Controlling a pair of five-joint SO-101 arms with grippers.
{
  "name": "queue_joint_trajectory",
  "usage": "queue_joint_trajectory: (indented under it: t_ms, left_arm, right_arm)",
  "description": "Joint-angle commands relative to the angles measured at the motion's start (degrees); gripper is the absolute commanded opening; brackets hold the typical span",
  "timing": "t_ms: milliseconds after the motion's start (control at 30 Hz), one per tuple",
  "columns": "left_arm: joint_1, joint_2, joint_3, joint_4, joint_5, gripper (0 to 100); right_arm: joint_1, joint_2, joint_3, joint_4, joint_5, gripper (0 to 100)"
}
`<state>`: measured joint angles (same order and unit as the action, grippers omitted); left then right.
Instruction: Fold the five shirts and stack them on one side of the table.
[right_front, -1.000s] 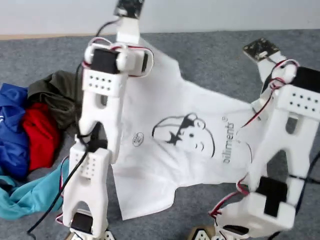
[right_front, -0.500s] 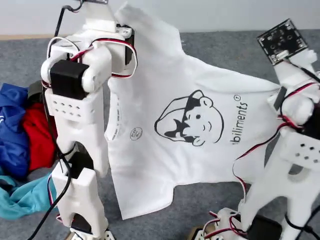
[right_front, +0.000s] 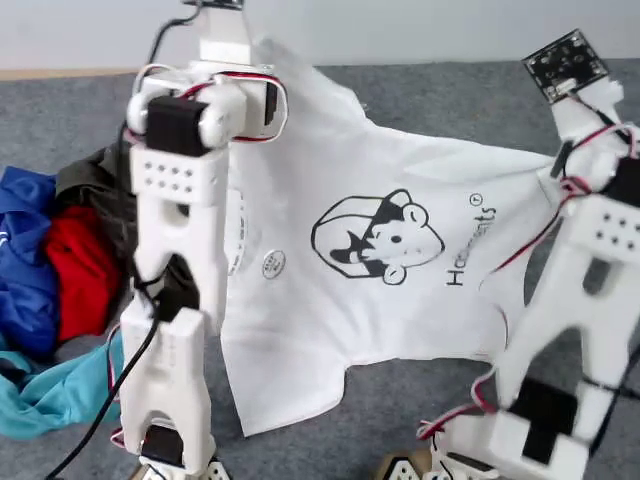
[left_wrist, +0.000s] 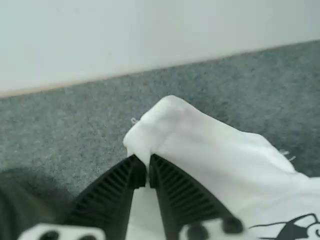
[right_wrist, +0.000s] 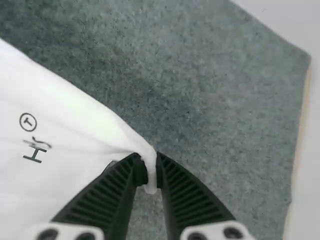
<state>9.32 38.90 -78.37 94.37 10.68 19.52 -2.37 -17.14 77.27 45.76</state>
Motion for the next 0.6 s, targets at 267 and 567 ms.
queue_joint_trajectory:
  t_ms: [267,567]
  left_arm:
    - [-3.2,13.8,-0.3,-11.5,0.3,0]
    - [-2.3,14.0,-0.3,-1.0,-2.3,0]
  right_arm:
    - [0.7,13.8,-0.5,-16.9,0.2,0.9]
    - [-1.4,15.5,-0.5,-8.8,0.6,0.9]
